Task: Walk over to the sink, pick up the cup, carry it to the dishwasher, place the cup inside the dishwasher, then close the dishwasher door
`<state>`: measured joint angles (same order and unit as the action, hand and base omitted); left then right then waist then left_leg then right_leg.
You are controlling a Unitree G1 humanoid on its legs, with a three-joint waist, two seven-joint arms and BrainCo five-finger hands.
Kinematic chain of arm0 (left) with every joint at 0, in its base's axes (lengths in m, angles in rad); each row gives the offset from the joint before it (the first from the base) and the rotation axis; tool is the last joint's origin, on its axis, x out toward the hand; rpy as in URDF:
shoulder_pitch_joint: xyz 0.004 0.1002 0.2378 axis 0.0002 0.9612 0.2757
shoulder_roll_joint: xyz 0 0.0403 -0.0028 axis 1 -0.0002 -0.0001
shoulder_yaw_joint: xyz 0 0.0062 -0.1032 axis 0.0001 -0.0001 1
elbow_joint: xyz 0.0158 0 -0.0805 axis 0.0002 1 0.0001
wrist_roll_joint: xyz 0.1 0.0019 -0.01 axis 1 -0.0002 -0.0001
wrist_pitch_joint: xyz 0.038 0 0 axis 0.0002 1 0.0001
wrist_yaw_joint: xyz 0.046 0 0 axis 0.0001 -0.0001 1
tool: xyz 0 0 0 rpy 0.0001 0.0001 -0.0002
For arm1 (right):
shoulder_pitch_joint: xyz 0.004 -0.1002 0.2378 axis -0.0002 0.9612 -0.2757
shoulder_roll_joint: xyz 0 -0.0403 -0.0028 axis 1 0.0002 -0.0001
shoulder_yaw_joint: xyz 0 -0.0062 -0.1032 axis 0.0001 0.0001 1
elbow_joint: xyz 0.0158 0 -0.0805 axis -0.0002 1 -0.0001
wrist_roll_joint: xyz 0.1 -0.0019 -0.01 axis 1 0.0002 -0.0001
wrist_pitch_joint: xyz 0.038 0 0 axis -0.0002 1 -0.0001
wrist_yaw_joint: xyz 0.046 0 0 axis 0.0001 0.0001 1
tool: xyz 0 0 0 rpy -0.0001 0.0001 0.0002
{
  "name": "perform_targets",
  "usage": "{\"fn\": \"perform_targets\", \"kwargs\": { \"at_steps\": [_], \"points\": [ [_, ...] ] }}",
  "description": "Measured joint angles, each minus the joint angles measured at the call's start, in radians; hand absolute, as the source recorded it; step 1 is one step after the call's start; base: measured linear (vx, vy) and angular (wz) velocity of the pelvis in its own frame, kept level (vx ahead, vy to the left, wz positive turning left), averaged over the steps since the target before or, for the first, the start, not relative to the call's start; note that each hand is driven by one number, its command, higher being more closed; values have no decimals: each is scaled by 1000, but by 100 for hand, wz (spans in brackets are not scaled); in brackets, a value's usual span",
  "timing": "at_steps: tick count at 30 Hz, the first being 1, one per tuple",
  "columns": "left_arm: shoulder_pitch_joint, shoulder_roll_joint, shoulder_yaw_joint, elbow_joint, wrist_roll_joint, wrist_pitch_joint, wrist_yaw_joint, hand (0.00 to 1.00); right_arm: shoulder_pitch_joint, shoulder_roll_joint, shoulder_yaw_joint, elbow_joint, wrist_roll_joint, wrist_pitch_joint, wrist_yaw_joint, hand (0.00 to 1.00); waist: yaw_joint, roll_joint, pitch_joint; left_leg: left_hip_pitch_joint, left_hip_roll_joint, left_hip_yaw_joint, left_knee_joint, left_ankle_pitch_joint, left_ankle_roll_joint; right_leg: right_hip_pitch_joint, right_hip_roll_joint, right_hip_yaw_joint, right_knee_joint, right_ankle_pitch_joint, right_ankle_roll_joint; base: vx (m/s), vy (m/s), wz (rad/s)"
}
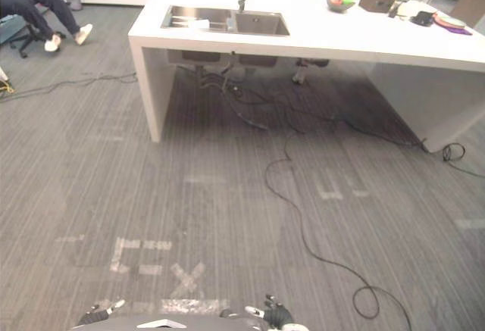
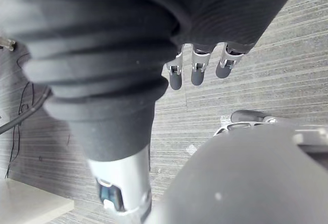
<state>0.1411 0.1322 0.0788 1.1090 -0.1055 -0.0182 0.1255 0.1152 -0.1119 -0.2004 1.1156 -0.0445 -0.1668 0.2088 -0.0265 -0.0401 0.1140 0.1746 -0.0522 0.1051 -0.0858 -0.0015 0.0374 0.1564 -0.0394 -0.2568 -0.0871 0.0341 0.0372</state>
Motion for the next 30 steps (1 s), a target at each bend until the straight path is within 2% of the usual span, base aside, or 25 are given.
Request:
{"fn": "perform_targets", "kwargs": {
  "at_steps": [2,3,5,6,7,8,9,10,11,12,13,14,15,16,17,19,21,22,23,25,26,27,28,29,30],
  "points": [
    [1,0,0,0,2,-1,0,0,0,1,-4,0,-1,0,0,0,-1,0,0,4,0,0,0,-5,0,3,0,0,7,-1,1,0,0,0],
    [2,-3,0,0,3,-1,1,0,-1,1,-12,0,0,1,0,0,-1,5,1,5,0,-1,0,-13,8,-14,-6,-4,48,-25,6,1,21,4],
    [9,-3,-2,-1,2,-1,2,0,0,-1,-18,-5,1,1,0,0,-9,-4,7,13,-5,0,1,-34,20,-80,-40,-6,214,-111,49,25,49,11],
    [12,-4,-3,-1,-1,-1,4,0,5,2,-20,-12,10,-1,0,0,-13,2,10,25,-13,2,1,-41,27,-136,-72,-2,372,-156,102,50,69,8],
    [4,-3,-2,-1,-5,-1,11,0,6,-2,-30,-31,16,-3,0,0,-11,0,16,32,-17,3,1,-47,36,-226,-106,-1,570,-175,75,51,56,7],
    [8,-3,-2,-1,-13,0,17,0,6,4,-38,-39,21,-4,1,0,-12,4,23,41,-17,3,1,-45,41,-265,-125,-6,661,-169,51,78,23,15],
    [8,1,0,-4,-35,4,30,0,6,12,-41,-39,44,-8,1,0,-20,-7,30,67,-18,-1,7,-42,54,-308,-151,-10,777,-196,36,140,-16,27],
    [7,3,3,-4,-50,11,43,0,12,15,-42,-37,57,-7,1,0,-21,-11,32,76,-11,-14,25,-55,57,-321,-156,-16,788,-230,41,163,-28,31],
    [6,2,6,-4,-53,14,46,0,11,16,-42,-37,60,-6,1,0,-24,-8,34,70,-5,-21,46,-69,56,-320,-155,-27,763,-241,41,171,-33,30],
    [1,-2,26,-4,-63,21,50,0,10,22,-42,-37,71,-6,2,0,-24,0,46,58,11,-29,85,-97,50,-321,-148,-38,678,-247,39,242,-48,22],
    [-4,-5,43,-3,-63,27,52,0,10,21,-48,-37,90,-6,2,0,-25,-1,55,46,23,-37,116,-120,40,-335,-139,-36,558,-227,41,268,-58,17],
    [-9,-7,49,-3,-62,32,53,0,10,21,-56,-38,102,-7,2,0,-25,2,66,44,32,-44,129,-131,35,-337,-131,-30,493,-201,44,305,-90,16],
    [-16,-12,62,-2,-59,38,56,0,13,23,-61,-39,130,-8,2,0,-27,9,81,38,54,-54,150,-158,21,-343,-116,-16,371,-143,51,206,-92,12],
    [-16,-18,77,-3,-57,38,57,0,17,24,-69,-41,135,-10,3,0,-26,12,82,34,66,-54,164,-173,13,-353,-108,3,323,-112,59,275,-150,10],
    [-17,-28,104,-6,-53,40,58,0,30,28,-89,-49,138,-12,5,0,-22,18,88,34,86,-61,203,-217,-5,-369,-98,42,266,-63,64,311,-214,12],
    [-17,-39,139,-17,-38,42,55,0,68,44,-97,-84,137,-12,7,0,-23,22,97,37,114,-82,282,-300,-34,-370,-96,95,263,-45,64,373,-288,33],
    [-10,-62,200,-64,-16,39,49,0,117,62,-101,-120,138,-11,10,0,-7,20,94,72,145,-109,356,-411,-77,-366,-107,107,358,-41,47,515,-390,40],
    [-6,-74,210,-71,-10,38,49,0,123,57,-107,-120,137,-10,13,0,-8,33,92,90,167,-104,354,-427,-85,-377,-97,104,409,-23,47,706,-418,13],
    [5,-106,244,-74,5,35,50,0,122,30,-126,-118,131,-3,28,0,-9,73,69,102,222,-97,378,-418,-118,-405,-51,84,509,-106,27,479,-247,-4],
    [4,-116,262,-79,21,28,50,0,115,22,-137,-116,116,-3,35,0,-14,85,63,52,247,-100,507,-361,-120,-402,-29,74,553,-154,1,533,-323,-11],
    [2,-123,276,-78,25,28,50,0,110,20,-151,-116,116,-4,42,0,-18,92,58,2,258,-102,617,-308,-123,-387,-17,69,548,-179,-11,695,-436,-8],
    [-3,-130,290,-76,29,26,50,0,109,15,-165,-117,117,-8,56,0,-21,106,57,-85,287,-102,803,-194,-120,-337,8,61,501,-196,-28,579,-327,-1],
    [-4,-137,302,-77,29,15,50,0,106,8,-165,-115,118,-15,69,0,-25,110,63,-161,322,-91,969,-184,-120,-276,36,59,444,-198,-41,595,-284,3],
    [-4,-140,314,-78,29,7,50,0,104,6,-164,-115,118,-17,73,0,-23,115,66,-214,344,-71,1102,-203,-114,-196,61,58,382,-197,-49,618,-237,6],
    [-4,-136,312,-82,31,-4,50,0,105,8,-157,-110,119,-27,74,0,-15,102,77,-265,338,-60,1205,-239,-112,-82,74,55,306,-195,-56,717,-242,-8]
  ]
}}
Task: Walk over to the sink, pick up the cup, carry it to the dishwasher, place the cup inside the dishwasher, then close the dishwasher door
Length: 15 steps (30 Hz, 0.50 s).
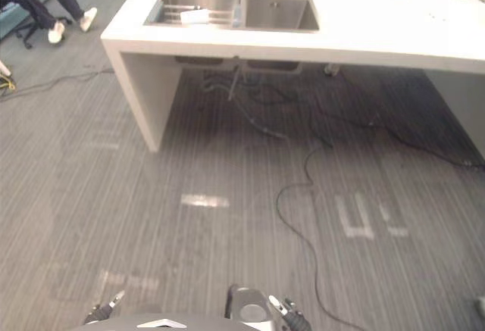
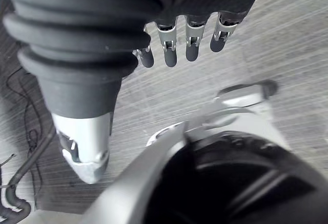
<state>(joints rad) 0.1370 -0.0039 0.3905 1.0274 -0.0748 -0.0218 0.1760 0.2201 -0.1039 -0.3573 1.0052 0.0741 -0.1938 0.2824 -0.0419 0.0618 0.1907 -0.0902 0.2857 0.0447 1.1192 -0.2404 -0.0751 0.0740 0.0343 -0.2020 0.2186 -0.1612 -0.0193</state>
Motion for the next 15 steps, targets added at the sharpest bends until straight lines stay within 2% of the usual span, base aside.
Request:
{"fn": "perform_targets", "kwargs": {
  "at_steps": [1,2,3,5,6,7,8,9,10,13,14,15],
  "points": [
    [-4,4,-9,-16,3,-9,1,0,-6,-1,12,15,0,-9,1,0,17,-12,5,-51,-26,24,9,-31,-7,85,0,4,-54,-2,-4,564,-160,-17],
    [-4,5,-21,-26,10,-16,5,0,-18,-4,17,23,0,-12,1,0,23,-13,7,-78,-40,46,-9,-49,-8,114,0,13,-72,-3,-6,485,-91,-42],
    [-6,9,-51,-46,37,-34,16,0,-47,-10,22,33,0,-18,1,0,41,-15,8,-132,-61,105,-103,-78,0,154,-9,31,-98,-4,-7,444,-15,-47],
    [-8,20,-95,-68,90,-47,32,0,-68,-1,21,20,0,-26,1,0,42,-19,10,-179,-106,194,-385,-51,18,199,-32,36,-123,-13,4,491,48,-36],
    [-7,24,-127,-79,139,-64,50,0,-66,2,21,-8,0,-28,2,0,42,-16,11,-185,-143,222,-648,65,21,222,-42,37,-125,-48,26,551,139,-32],
    [-1,24,-154,-78,178,-81,72,0,-69,5,22,-6,1,-26,1,0,52,-10,18,-146,-176,225,-794,261,123,253,-48,64,-126,-95,60,370,112,-24],
    [-6,39,-162,-78,190,-85,83,0,-71,18,26,-5,1,-24,0,0,50,-22,24,-134,-198,232,-801,253,129,262,-63,77,-132,-105,48,524,187,-1],
    [-18,53,-191,-86,195,-103,107,0,-71,21,52,-10,1,-30,2,0,40,-48,15,-154,-208,226,-782,219,132,258,-66,95,-140,-87,22,377,162,20],
    [-34,58,-204,-92,195,-123,133,0,-78,22,70,-7,-1,-29,-1,0,49,-54,24,-173,-210,225,-746,189,135,256,-67,111,-146,-70,16,443,187,19],
    [-45,66,-241,-97,195,-142,178,0,-93,13,92,3,-4,-17,-4,0,51,-52,30,-157,-211,213,-701,137,141,252,-76,115,-85,-39,24,289,101,6],
    [-40,66,-248,-116,195,-148,200,0,-97,10,114,9,-14,-13,-7,0,50,-59,27,-112,-222,214,-711,128,150,243,-86,139,-3,-30,29,310,92,11],
    [-24,64,-258,-154,195,-153,226,0,-97,14,120,32,-34,-4,-7,0,47,-75,11,-69,-247,210,-749,117,151,220,-107,146,99,-24,49,368,100,15]
  ]
}}
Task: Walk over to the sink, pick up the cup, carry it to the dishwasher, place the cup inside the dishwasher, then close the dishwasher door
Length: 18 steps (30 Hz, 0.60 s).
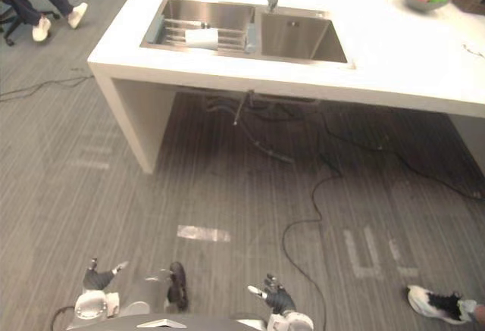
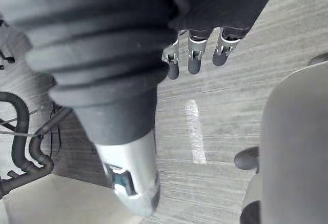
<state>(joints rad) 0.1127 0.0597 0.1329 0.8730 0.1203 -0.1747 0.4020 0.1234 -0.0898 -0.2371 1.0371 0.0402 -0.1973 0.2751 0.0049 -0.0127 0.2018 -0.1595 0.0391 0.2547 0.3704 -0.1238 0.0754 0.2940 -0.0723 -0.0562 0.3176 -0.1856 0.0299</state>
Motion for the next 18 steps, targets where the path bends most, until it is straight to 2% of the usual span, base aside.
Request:
{"fn": "perform_targets", "kwargs": {
  "at_steps": [1,2,3,4,5,7,8,10,11,12,13,14,15,16,17,18],
  "points": [
    [8,-1,-12,-30,0,-2,8,0,0,1,0,6,-1,4,-1,0,-1,-10,-13,18,-16,0,-22,-12,-4,-28,-14,3,72,0,26,310,81,16],
    [16,0,-26,-109,0,-5,15,0,-1,1,0,21,2,9,-1,0,4,-29,-22,58,-44,9,-66,-18,4,-114,-41,25,263,24,141,298,65,5],
    [19,1,-28,-165,0,-5,21,0,-1,4,0,24,10,10,-1,0,4,-31,-21,89,-61,10,-95,-21,8,-182,-64,39,404,90,235,306,73,-3],
    [23,5,-35,-253,-2,-5,34,0,2,4,-1,22,41,10,-1,0,4,-36,-23,141,-83,10,-137,-27,11,-281,-103,36,610,150,215,362,87,-1],
    [22,11,-47,-335,-5,-4,49,0,17,2,-4,14,56,9,-3,0,-2,-36,-20,192,-95,6,-168,-36,9,-371,-138,5,757,121,137,304,73,1],
    [21,12,-60,-424,-6,-4,66,0,37,4,-13,-4,74,3,-5,0,-16,-23,-19,244,-96,-10,-196,-47,4,-450,-156,-38,813,69,62,260,32,19],
    [14,17,-66,-498,-6,-1,76,0,44,5,-19,-5,81,-1,-14,0,-33,-18,-20,277,-95,-36,-221,-47,-6,-501,-165,-71,796,29,42,274,-10,62],
    [-52,18,-100,-627,-5,17,77,0,87,25,-46,-19,111,-4,-44,0,-50,-12,-20,332,-79,-109,-232,-66,-23,-558,-166,-125,571,-20,34,372,-110,102],
    [-68,18,-108,-657,-3,21,73,0,102,31,-58,-25,115,-4,-45,0,-51,-8,-21,341,-70,-127,-231,-75,-32,-558,-160,-132,482,-21,33,511,-230,106],
    [-86,19,-121,-727,4,26,66,0,128,43,-86,-40,121,-4,-46,0,-56,5,-25,353,-42,-166,-205,-104,-55,-543,-137,-131,269,-2,30,472,-256,94],
    [-91,20,-128,-798,4,31,57,0,152,47,-91,-42,123,-5,-47,0,-62,14,-29,361,-12,-188,-171,-142,-89,-530,-107,-116,107,52,36,575,-323,84],
    [-90,24,-127,-835,7,36,50,0,162,51,-90,-42,123,-5,-47,0,-61,14,-30,371,-1,-198,-155,-163,-108,-524,-96,-107,56,92,35,520,-335,62],
    [-81,42,-126,-907,19,45,48,0,184,67,-78,-40,118,-4,-51,0,-57,-9,-43,391,9,-202,-127,-204,-148,-515,-92,-81,3,218,19,544,-375,40],
    [-75,31,-123,-943,27,44,50,0,191,57,-64,-34,119,3,-57,0,-56,10,-58,410,44,-202,-103,-247,-171,-513,-77,-100,48,208,32,533,-360,32],
    [-65,16,-121,-966,28,46,52,0,197,33,-49,-36,109,5,-54,0,-51,41,-69,402,78,-194,-88,-251,-180,-512,-55,-113,62,184,13,492,-338,10],
    [-57,-7,-130,-1011,42,45,53,0,195,4,-40,-37,103,16,-48,0,-45,71,-81,404,110,-177,-72,-233,-186,-519,-30,-123,88,134,12,430,-312,3]
  ]
}}
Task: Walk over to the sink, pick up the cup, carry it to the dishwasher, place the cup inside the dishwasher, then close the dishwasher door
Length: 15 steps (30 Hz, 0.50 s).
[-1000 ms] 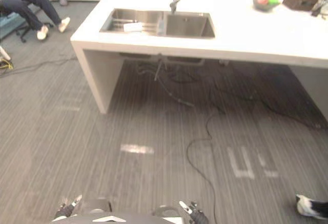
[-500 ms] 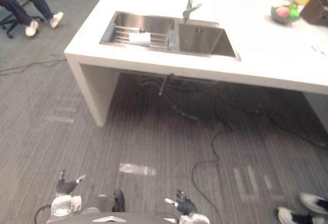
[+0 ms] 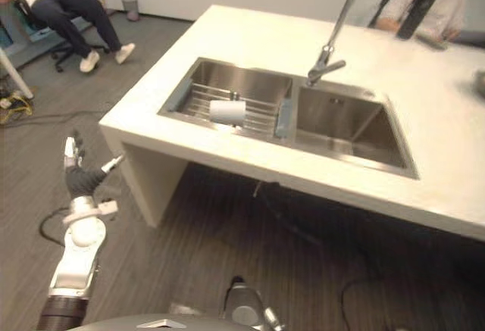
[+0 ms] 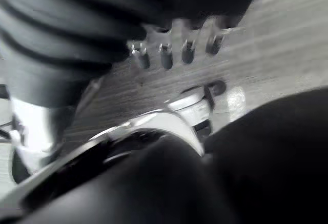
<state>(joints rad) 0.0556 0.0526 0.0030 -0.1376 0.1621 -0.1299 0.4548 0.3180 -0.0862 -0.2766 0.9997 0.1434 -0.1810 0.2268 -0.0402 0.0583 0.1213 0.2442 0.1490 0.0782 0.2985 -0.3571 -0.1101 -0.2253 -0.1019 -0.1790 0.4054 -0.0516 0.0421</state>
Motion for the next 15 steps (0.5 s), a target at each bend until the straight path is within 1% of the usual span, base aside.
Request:
{"fn": "perform_targets", "kwargs": {
  "at_steps": [1,2,3,4,5,6,7,8,9,10,11,12,13,14,15],
  "points": [
    [4,-8,-7,-52,5,-1,-1,0,-8,-10,0,0,-18,33,11,0,2,9,-4,-16,20,2,54,30,0,8,11,-12,21,-48,-4,413,-331,7],
    [5,-12,-7,-82,11,-1,-1,0,-9,-12,-1,-1,-21,46,16,0,-1,10,-4,-36,31,-1,114,46,-4,22,19,-19,20,-63,-10,440,-407,20],
    [6,-15,-6,-150,19,-4,-3,0,-9,-16,-1,-3,-27,74,22,0,2,11,-3,-115,66,-5,294,96,0,60,40,-31,11,-90,-18,349,-331,21],
    [7,-15,-7,-208,20,-13,-6,0,-7,-28,2,-5,-32,101,28,0,9,8,2,-215,115,-23,508,144,-5,112,65,-43,-25,-110,-37,403,-348,13],
    [7,-14,-7,-228,20,-22,-8,0,-4,-34,3,-5,-35,112,29,0,14,15,-1,-253,137,-19,584,139,-8,142,78,-49,-48,-112,-42,255,-177,2],
    [9,-11,-6,-247,22,-33,-12,0,-2,-40,4,-4,-39,125,32,0,20,18,-5,-290,158,6,637,122,2,187,88,-57,-83,-112,-49,311,-185,-6],
    [9,-5,-8,-252,41,-48,-17,0,-2,-43,3,-1,-49,139,33,0,26,17,-10,-309,163,39,623,100,12,228,89,-56,-121,-107,-54,306,-142,-12],
    [8,22,-35,-263,73,-59,-40,0,-5,-46,-4,4,-72,152,35,0,31,15,-11,-319,145,83,476,79,31,281,86,-52,-187,-87,-53,303,-114,-13],
    [6,36,-50,-271,87,-59,-52,0,-10,-47,-5,9,-74,156,36,0,31,16,-12,-320,128,88,387,80,36,290,85,-51,-207,-75,-45,278,-49,-12],
    [-1,54,-79,-283,109,-59,-78,0,-15,-48,-14,16,-90,155,36,0,30,19,-15,-316,96,84,230,106,35,296,83,-48,-234,-62,-39,328,59,-7],
    [-31,69,-133,-280,140,-55,-136,0,-26,-51,-46,42,-113,153,33,0,23,37,-26,-309,52,69,-6,253,32,293,86,-45,-254,-54,-29,273,68,-7],
    [-40,77,-145,-277,152,-50,-161,0,-34,-50,-62,46,-118,154,26,0,18,39,-28,-299,40,66,-51,268,11,292,87,-39,-259,-54,-27,291,95,-7],
    [-57,105,-172,-259,159,-36,-202,0,-47,-40,-85,64,-140,155,15,0,6,16,-36,-258,7,82,-134,318,20,294,62,-24,-272,-49,-19,201,48,-12],
    [-69,120,-186,-249,160,-33,-223,0,-49,-35,-91,75,-145,153,10,0,4,8,-39,-237,-3,86,-175,330,21,297,57,-20,-284,-48,-17,263,88,-19],
    [-98,156,-216,-222,185,-21,-270,0,-60,-32,-100,79,-149,155,1,0,0,3,-36,-202,-12,97,-231,337,25,310,53,-10,-306,-43,-9,182,88,-26]
  ]
}}
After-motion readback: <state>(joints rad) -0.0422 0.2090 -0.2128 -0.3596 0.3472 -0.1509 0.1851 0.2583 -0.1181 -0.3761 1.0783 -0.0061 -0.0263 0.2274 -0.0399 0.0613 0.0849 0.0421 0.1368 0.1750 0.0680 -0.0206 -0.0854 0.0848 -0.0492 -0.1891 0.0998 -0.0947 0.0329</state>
